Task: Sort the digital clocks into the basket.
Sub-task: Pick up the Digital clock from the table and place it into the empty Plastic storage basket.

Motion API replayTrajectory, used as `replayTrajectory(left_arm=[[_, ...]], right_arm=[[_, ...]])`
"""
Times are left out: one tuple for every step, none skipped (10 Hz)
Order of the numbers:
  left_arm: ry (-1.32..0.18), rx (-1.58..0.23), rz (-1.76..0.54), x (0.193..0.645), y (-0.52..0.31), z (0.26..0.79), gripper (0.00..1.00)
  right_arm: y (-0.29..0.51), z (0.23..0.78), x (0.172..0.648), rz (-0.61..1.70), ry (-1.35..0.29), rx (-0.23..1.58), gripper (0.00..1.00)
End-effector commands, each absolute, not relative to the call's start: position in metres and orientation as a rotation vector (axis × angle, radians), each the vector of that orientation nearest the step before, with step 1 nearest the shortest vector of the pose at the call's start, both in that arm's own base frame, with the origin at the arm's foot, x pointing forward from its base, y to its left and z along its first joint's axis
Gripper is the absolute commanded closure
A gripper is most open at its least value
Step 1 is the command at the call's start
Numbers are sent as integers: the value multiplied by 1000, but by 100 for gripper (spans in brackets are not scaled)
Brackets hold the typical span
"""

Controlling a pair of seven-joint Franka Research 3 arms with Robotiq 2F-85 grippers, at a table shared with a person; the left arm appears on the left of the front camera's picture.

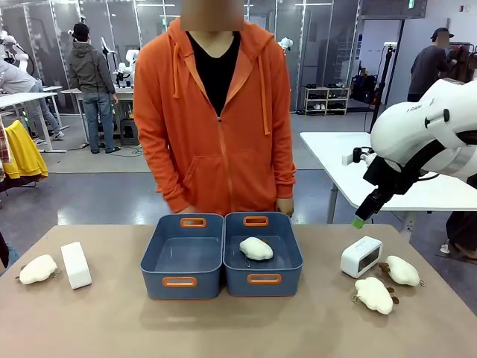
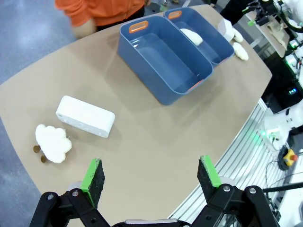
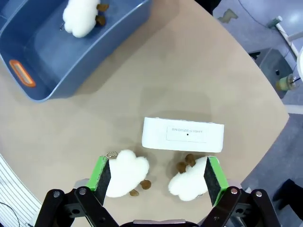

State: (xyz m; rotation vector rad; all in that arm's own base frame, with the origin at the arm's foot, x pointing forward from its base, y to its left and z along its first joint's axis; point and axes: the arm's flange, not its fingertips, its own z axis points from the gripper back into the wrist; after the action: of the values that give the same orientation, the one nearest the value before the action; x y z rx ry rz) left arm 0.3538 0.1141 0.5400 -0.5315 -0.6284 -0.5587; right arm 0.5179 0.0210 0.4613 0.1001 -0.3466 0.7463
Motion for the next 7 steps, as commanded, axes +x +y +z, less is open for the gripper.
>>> replayTrajectory(left_arm=[[-637,-547,-576,353,115,540,0],[-637,-547,-576,353,115,540,0],[-637,-547,-576,353,115,540,0],[-637,-547,-576,353,115,540,0],[-637,-547,-576,353,115,540,0],[-637,-547,-576,353,115,540,0],[-637,-547,-576,353,115,540,0]], right_arm=[[22,457,517,748,-337,162,0],[21,461,518,746,-347,100,0],[23,459,525,1128,-184,200,0],[16,443,541,1370,-219,75,0],[10,424,554,1575,-274,-7,0],[9,414,560,1762,-322,26,0],[12,403,563,1879,-375,-40,0]])
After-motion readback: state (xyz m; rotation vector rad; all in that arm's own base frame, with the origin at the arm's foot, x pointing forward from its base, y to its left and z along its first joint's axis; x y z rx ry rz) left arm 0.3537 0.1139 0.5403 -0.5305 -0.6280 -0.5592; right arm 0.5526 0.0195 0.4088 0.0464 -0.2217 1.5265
